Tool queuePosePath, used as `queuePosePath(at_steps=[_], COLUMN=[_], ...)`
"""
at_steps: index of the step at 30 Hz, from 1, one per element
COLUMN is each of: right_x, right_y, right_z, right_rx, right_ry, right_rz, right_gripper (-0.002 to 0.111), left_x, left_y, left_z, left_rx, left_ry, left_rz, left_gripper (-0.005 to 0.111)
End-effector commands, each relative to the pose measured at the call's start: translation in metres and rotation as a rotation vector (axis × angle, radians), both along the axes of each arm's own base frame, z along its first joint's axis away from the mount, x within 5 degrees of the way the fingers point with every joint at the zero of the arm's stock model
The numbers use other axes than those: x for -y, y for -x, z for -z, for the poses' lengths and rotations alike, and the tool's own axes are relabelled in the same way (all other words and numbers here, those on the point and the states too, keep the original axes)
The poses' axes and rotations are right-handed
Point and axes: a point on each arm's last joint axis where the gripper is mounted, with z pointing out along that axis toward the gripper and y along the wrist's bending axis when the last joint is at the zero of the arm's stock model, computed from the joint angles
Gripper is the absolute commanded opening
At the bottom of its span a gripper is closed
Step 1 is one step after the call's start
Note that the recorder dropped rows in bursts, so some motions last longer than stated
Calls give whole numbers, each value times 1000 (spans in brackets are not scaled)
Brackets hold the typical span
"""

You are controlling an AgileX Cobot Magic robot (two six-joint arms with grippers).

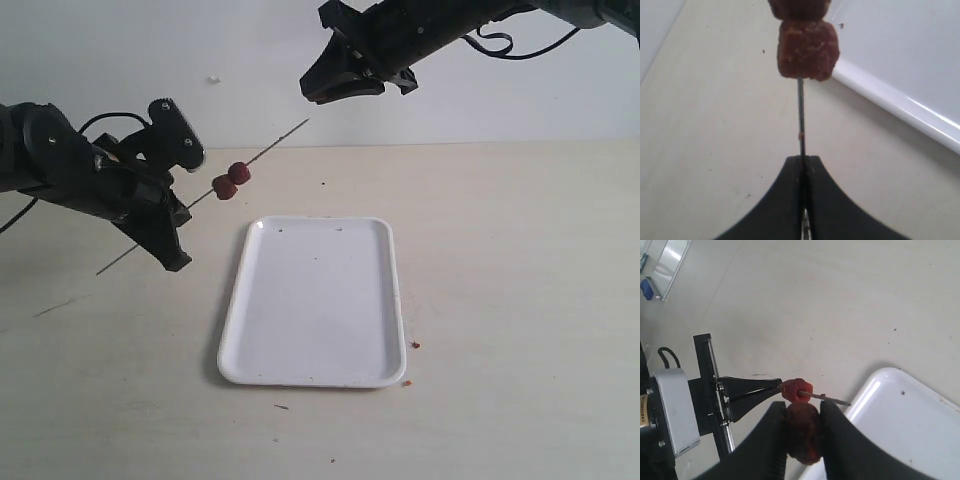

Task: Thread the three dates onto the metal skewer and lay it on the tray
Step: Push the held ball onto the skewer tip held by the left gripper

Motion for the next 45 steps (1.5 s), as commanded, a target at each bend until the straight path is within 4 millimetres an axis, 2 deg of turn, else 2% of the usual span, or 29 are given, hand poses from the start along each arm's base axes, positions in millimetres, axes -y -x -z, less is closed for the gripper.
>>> queuePosePath(at_steps=[1, 9, 14, 20, 26, 34, 45], right_x=[0, 2, 0, 1, 10, 10, 10], right_y=[0, 0, -3, -4, -6, -6, -6], right_z=[-1, 2, 14, 14, 14, 14, 14], right_rx=[1, 5, -24, -14, -7, -7, -7], right_ry=[2, 40, 15, 4, 7, 7, 7], right_rz=[0, -2, -2, -9, 4, 4, 4], right_gripper=[22, 21, 21, 21, 21, 21, 21], left_x=[2, 2, 2, 2, 2, 10, 10], left_y=[0, 0, 0, 0, 1, 4, 5], left_z=[-1, -1, -1, -1, -3, -3, -5], left_rx=[41, 40, 40, 40, 35, 33, 40], left_ry=[11, 16, 16, 21, 26, 24, 29], left_rz=[-12, -16, -16, -22, -22, 2, 2], left_gripper=[0, 0, 0, 0, 0, 0, 0])
